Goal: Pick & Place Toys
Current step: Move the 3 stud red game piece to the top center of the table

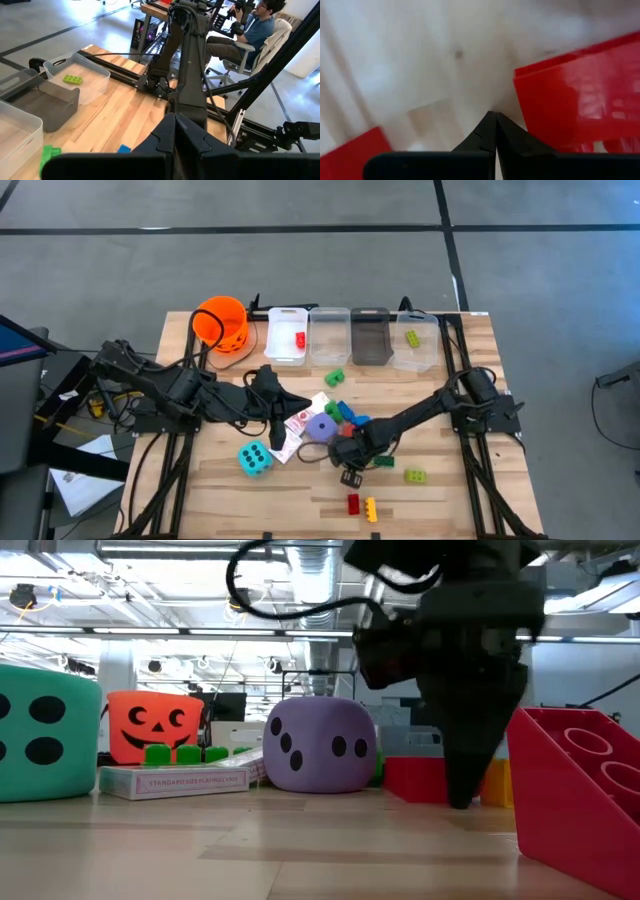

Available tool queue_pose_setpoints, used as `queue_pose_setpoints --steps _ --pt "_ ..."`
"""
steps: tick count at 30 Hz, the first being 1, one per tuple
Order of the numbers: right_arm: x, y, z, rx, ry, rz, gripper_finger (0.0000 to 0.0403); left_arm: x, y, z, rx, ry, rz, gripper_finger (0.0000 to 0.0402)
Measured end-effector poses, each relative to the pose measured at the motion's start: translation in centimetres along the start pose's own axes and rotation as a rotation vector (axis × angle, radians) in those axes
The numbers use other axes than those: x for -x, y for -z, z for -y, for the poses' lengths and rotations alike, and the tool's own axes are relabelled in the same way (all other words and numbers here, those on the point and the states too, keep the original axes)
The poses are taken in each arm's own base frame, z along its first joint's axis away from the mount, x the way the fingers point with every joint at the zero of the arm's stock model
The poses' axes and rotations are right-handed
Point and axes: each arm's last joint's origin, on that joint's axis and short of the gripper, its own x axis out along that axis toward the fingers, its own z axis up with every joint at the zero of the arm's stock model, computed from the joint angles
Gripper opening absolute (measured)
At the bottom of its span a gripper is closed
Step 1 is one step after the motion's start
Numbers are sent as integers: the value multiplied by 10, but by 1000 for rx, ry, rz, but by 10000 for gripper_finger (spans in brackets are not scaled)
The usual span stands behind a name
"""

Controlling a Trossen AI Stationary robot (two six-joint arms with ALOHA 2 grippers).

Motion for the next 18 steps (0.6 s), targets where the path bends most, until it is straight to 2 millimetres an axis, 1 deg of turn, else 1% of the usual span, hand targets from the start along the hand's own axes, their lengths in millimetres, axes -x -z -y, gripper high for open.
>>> queue_pose_setpoints --steps 8,14,18 --pt "3 -13 31 -76 114 -21 0 0 0 0 0 0 0 0" --pt "7 -23 60 -105 245 -27 0 0 0 0 1 0 0 0" --pt "11 -30 84 -116 316 -56 0 0 0 0 10 0 0 0"
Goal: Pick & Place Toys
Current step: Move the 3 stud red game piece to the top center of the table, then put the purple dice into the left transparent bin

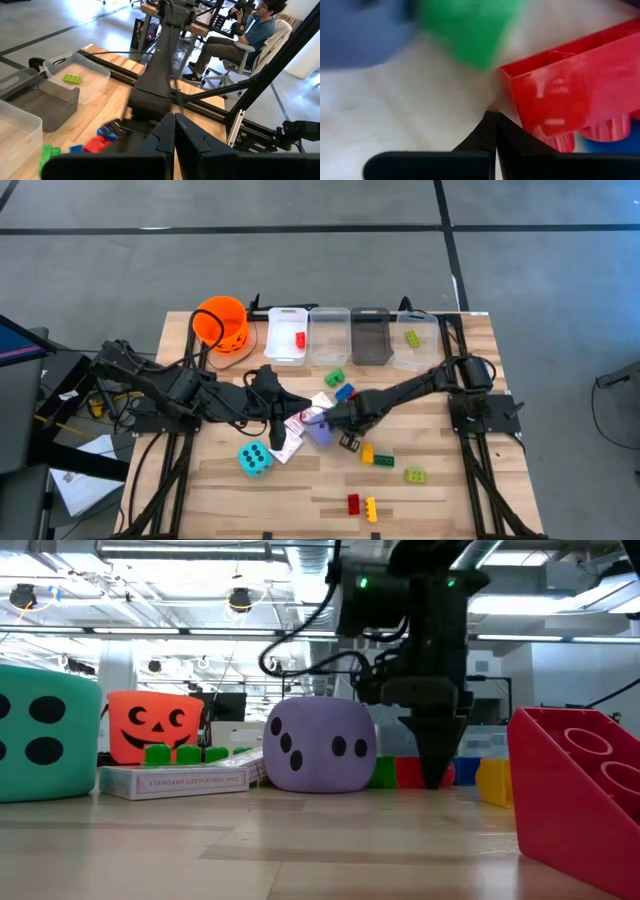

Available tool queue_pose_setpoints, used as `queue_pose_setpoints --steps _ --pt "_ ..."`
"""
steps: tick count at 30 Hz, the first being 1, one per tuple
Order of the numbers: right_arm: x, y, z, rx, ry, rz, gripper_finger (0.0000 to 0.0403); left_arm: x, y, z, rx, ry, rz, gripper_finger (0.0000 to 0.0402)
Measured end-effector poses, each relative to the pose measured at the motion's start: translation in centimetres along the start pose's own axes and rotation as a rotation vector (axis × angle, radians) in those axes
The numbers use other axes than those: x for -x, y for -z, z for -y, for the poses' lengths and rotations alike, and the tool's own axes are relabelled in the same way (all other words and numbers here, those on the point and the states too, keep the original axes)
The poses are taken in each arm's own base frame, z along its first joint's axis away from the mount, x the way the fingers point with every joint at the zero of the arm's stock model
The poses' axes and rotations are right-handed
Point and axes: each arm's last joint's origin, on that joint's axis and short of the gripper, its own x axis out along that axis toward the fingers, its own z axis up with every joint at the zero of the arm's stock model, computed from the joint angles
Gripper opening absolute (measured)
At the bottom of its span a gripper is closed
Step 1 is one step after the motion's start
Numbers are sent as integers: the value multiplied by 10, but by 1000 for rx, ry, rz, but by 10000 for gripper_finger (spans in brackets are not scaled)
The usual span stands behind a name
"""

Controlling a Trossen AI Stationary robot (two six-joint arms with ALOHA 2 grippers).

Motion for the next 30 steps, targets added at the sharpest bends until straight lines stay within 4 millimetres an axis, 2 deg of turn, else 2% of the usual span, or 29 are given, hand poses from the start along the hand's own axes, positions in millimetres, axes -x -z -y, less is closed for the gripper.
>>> queue_pose_setpoints --steps 6,11,14,17,22,24,27,30 --pt "-4 -13 30 -15 40 -38 0 0 0 0 23 1 0 0" --pt "9 -14 47 -31 62 -27 0 0 0 0 19 1 0 0" --pt "44 -8 47 -19 11 67 0 0 0 0 18 1 0 0" --pt "84 8 38 45 -74 182 0 0 0 0 17 0 0 0" --pt "164 38 23 173 -318 567 0 0 0 0 16 0 0 0" --pt "190 52 17 186 -442 727 0 0 0 0 16 0 0 0" --pt "211 74 11 176 -582 941 0 -1 -1 -1 17 -6 2 0" --pt "208 93 9 152 -638 1057 0 -1 -1 -2 17 -9 2 0"
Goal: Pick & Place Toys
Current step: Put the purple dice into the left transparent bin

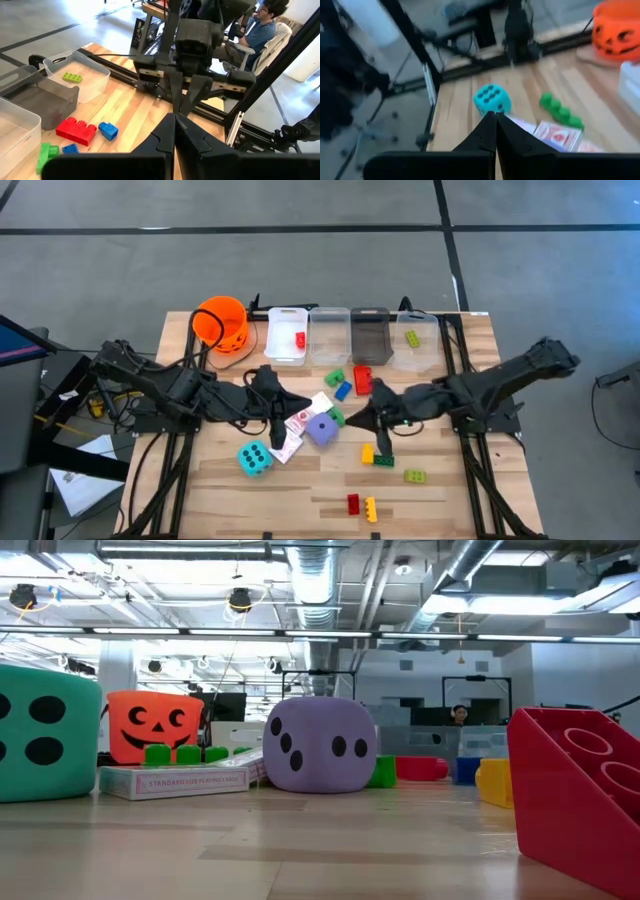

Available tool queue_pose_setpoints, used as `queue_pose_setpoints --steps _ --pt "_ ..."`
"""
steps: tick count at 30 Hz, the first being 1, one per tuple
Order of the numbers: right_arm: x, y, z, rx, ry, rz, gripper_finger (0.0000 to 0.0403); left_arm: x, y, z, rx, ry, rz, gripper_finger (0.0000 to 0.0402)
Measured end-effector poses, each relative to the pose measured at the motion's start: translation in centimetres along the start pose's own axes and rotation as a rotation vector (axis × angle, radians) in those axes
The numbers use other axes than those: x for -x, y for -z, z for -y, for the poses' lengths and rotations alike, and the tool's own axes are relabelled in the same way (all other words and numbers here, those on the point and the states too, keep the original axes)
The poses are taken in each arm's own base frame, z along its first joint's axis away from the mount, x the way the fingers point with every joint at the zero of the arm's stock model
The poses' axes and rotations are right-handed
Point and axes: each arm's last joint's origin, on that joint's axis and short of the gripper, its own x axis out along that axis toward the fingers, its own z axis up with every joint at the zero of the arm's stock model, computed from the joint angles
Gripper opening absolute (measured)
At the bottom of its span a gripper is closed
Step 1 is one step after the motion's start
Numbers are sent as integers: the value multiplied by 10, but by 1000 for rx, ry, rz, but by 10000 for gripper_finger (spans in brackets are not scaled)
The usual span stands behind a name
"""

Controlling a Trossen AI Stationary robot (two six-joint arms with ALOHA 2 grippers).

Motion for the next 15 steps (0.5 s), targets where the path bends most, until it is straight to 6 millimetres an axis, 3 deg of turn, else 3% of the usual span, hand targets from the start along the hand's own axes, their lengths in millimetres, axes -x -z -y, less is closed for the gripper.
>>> queue_pose_setpoints --steps 7,11,15 --pt "6 75 4 -141 71 -38 0 -4 -3 -6 7 -25 9 0" --pt "7 110 5 -178 90 71 5 -7 -6 -11 11 -45 12 0" --pt "9 139 20 -214 100 154 16 -10 -5 -18 -3 -81 -9 0"
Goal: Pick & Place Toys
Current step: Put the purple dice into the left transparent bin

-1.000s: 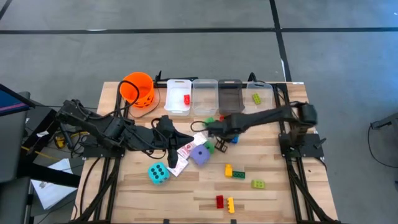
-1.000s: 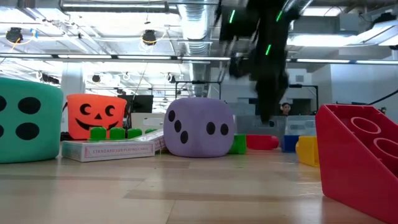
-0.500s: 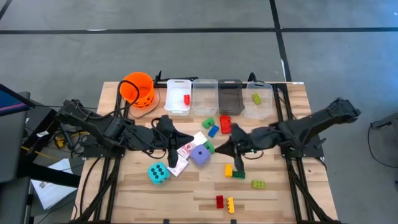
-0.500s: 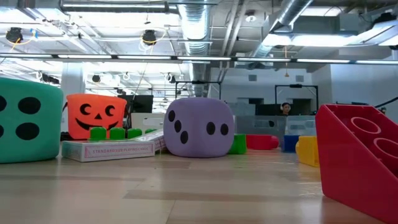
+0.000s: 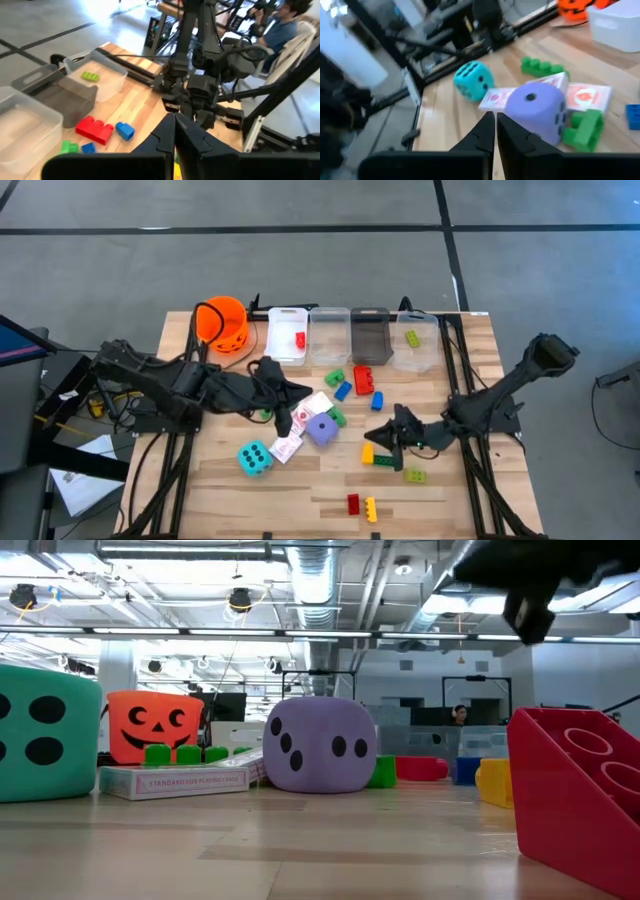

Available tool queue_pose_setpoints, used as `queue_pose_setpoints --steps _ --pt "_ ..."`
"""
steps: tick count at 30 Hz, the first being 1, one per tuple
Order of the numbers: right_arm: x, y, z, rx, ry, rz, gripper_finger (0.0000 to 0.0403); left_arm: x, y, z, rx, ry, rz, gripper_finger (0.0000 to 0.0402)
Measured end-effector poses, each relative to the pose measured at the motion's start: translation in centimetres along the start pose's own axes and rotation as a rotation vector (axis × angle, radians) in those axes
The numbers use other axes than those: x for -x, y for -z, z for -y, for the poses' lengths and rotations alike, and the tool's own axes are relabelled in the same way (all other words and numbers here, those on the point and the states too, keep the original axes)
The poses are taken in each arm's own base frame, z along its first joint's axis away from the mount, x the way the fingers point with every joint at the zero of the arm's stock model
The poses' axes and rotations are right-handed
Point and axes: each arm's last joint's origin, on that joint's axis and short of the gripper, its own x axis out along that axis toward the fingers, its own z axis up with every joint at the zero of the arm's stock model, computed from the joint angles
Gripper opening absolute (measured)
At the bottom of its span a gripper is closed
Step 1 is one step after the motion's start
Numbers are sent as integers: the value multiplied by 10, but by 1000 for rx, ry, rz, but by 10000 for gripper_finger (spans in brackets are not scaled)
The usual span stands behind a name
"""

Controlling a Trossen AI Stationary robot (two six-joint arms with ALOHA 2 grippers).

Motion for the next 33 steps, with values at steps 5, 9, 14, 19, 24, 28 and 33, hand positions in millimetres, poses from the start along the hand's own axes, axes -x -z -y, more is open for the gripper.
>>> queue_pose_setpoints --steps 5,9,14,19,24,28,33 --pt "3 8 24 -9 -73 85 21 -5 -1 -10 -12 -39 -28 0" --pt "2 3 32 20 -159 114 22 -19 12 -19 -21 -10 -113 0" --pt "-1 -10 32 60 -293 158 33 -50 55 -29 51 0 -296 0" --pt "-3 -15 34 67 -360 161 69 -81 101 -39 148 -79 -451 0" --pt "-5 -12 37 82 -376 92 122 -102 137 -41 235 -91 -608 0" --pt "-6 -9 39 65 -357 59 158 -114 154 -38 300 -75 -701 0" --pt "-7 -6 41 74 -343 31 186 -122 166 -38 342 -81 -769 0"
